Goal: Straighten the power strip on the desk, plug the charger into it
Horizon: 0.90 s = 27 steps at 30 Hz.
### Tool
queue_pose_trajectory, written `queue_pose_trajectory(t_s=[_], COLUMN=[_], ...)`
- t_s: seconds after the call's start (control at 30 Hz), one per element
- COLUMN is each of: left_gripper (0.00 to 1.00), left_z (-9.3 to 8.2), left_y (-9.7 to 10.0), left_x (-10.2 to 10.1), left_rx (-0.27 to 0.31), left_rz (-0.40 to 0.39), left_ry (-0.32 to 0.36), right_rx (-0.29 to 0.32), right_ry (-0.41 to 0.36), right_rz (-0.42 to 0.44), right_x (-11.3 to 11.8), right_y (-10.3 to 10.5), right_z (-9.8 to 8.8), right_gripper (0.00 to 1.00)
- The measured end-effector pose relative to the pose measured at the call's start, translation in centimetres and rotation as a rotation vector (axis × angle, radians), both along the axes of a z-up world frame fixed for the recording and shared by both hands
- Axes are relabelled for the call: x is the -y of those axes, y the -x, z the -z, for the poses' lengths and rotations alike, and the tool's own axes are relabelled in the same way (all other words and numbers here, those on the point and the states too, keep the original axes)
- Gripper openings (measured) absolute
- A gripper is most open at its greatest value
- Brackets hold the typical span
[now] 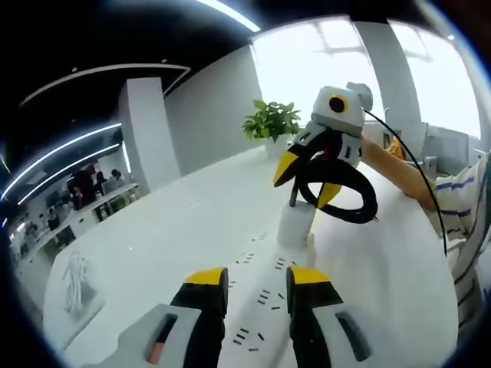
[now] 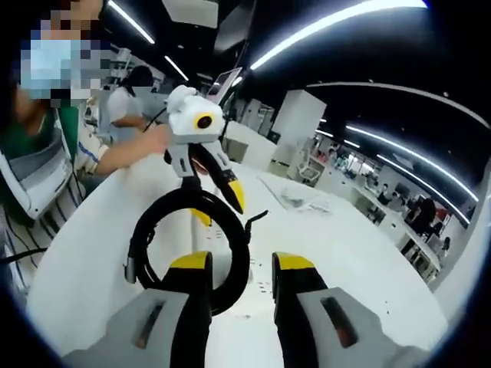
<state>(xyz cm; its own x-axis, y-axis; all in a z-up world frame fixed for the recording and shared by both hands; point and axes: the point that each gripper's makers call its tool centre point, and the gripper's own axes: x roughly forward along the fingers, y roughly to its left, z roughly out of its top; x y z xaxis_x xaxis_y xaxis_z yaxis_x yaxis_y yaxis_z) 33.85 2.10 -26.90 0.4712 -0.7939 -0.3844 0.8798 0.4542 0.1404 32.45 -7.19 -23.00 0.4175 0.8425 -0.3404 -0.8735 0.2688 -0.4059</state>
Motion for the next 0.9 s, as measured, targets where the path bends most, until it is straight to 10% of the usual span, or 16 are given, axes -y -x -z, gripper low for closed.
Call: queue_pose_trajectory(t_s=[0.53, 0.9], left_gripper=[0.3, 0.3], left_z=[-0.4, 1.5], left_y=[0.0, 0.9], left_x=[-1.8, -2.9], left_rx=[0.012, -0.022], left_rz=[0.03, 0.028], left_ry=[-0.065, -0.142], right_rx=[-0.007, -0.169], right_ry=[-0.008, 0.136], right_rz=[0.125, 0.077], right_x=[4.6, 3.9], right_y=[-1.7, -0.8], right_z=[-0.5, 4.8], right_gripper=[0.3, 0.3])
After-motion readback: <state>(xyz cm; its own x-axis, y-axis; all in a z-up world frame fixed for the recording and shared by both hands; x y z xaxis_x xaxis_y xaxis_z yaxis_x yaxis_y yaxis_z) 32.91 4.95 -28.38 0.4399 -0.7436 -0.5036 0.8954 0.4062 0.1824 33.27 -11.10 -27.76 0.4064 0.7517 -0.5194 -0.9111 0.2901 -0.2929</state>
